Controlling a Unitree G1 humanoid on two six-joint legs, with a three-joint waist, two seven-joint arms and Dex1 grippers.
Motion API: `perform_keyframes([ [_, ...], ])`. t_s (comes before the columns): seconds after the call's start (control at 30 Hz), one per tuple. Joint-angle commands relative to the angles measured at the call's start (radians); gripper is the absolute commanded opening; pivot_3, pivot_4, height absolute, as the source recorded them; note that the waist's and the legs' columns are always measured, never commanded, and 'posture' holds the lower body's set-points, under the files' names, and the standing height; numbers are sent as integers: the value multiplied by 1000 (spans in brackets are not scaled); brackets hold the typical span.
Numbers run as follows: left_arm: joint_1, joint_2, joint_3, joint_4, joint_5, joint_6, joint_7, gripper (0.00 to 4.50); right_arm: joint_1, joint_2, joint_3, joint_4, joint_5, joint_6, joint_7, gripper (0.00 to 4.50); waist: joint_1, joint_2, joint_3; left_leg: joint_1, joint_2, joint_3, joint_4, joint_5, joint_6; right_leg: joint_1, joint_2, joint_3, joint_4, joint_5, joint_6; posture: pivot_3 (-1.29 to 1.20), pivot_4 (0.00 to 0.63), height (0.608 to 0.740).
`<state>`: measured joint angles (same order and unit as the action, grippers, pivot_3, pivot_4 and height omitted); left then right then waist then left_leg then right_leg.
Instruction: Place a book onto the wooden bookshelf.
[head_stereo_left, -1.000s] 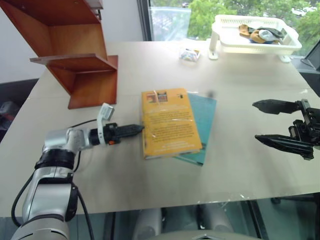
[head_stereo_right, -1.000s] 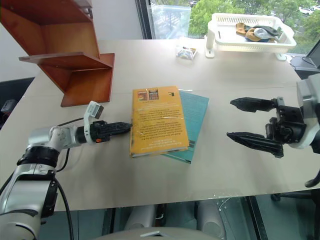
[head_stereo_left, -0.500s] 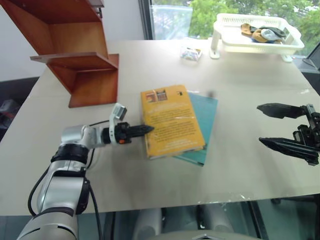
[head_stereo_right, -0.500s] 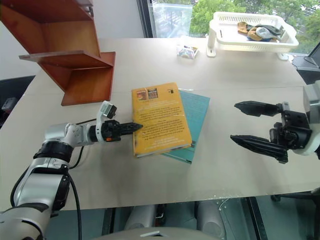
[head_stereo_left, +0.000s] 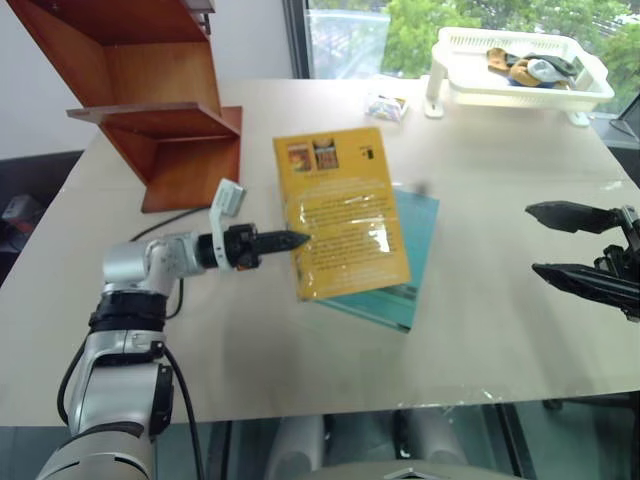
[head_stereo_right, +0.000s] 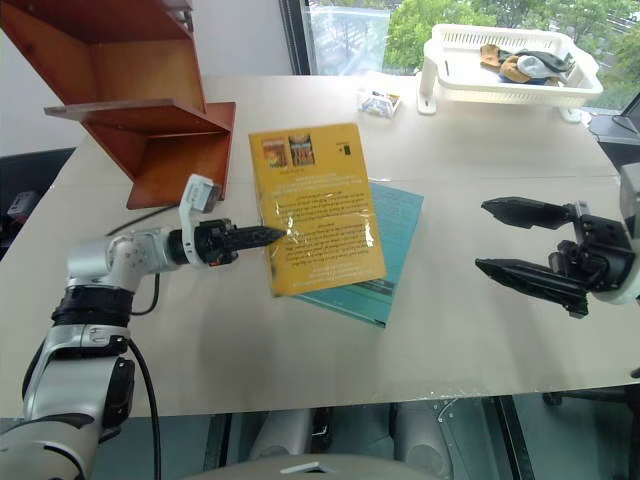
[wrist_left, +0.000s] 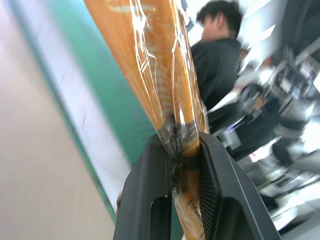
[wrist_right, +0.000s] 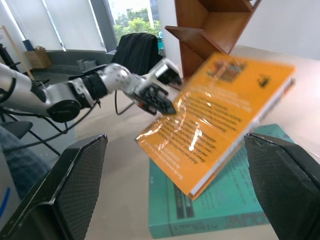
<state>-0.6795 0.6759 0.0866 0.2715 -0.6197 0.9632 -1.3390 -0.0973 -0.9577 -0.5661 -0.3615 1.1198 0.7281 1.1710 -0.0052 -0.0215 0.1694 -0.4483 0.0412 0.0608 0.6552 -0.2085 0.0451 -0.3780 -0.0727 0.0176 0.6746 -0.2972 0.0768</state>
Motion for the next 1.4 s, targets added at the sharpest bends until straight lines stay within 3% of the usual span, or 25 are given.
perform_keyframes([
  [0.03, -141, 47, 72, -140, -30, -64, 46, 223, -33, -26, -15, 62, -17, -21, 44, 4500, 1, -1, 1, 0, 0, -1, 0, 0, 0, 0, 0, -1, 0, 0, 0, 0, 150, 740],
  [0.13, -246, 108, 35, -191, 53, -196, 49, 223, -74, -30, 5, 156, -31, -19, 94, 4500, 1, -2, 1, -1, -2, 0, 1, 0, 0, 0, 0, -1, -1, 0, 0, 0, 150, 740],
  [0.27, -363, 239, -129, -238, 344, -479, 89, 223, -146, -26, 5, 260, 46, 50, 159, 4500, -6, 0, 1, 0, -2, 1, 0, 0, 0, 0, 1, 1, -2, 0, 0, 0, 150, 740],
  [0.5, -522, 315, -194, -129, 603, -801, 186, 223, -297, 4, 15, 453, 96, 121, 219, 4500, -3, 0, 3, -1, -2, 2, 0, 0, 0, 0, 2, 1, -3, 0, 0, 0, 150, 740],
  [0.87, -631, 424, -200, -23, 720, -996, 129, 223, -429, 17, 67, 634, -12, 88, 326, 4500, -4, 0, 4, -1, -2, 5, 0, 0, 0, -1, 2, 2, -3, 0, 0, 0, 150, 740],
  [1.13, -659, 589, -251, 131, 897, -1095, 74, 223, -451, 20, 72, 667, -42, 83, 370, 4500, -7, 1, 4, -1, -1, 10, 0, 0, 0, -3, 2, 3, -2, 0, 1, 0, 150, 740],
  [1.4, -664, 627, -312, 252, 1047, -1194, 70, 223, -537, 52, 79, 664, -12, 118, 387, 4500, -4, 0, 4, -1, -1, 10, 0, 0, 0, -3, 2, 2, 0, 0, 1, 0, 150, 740],
])
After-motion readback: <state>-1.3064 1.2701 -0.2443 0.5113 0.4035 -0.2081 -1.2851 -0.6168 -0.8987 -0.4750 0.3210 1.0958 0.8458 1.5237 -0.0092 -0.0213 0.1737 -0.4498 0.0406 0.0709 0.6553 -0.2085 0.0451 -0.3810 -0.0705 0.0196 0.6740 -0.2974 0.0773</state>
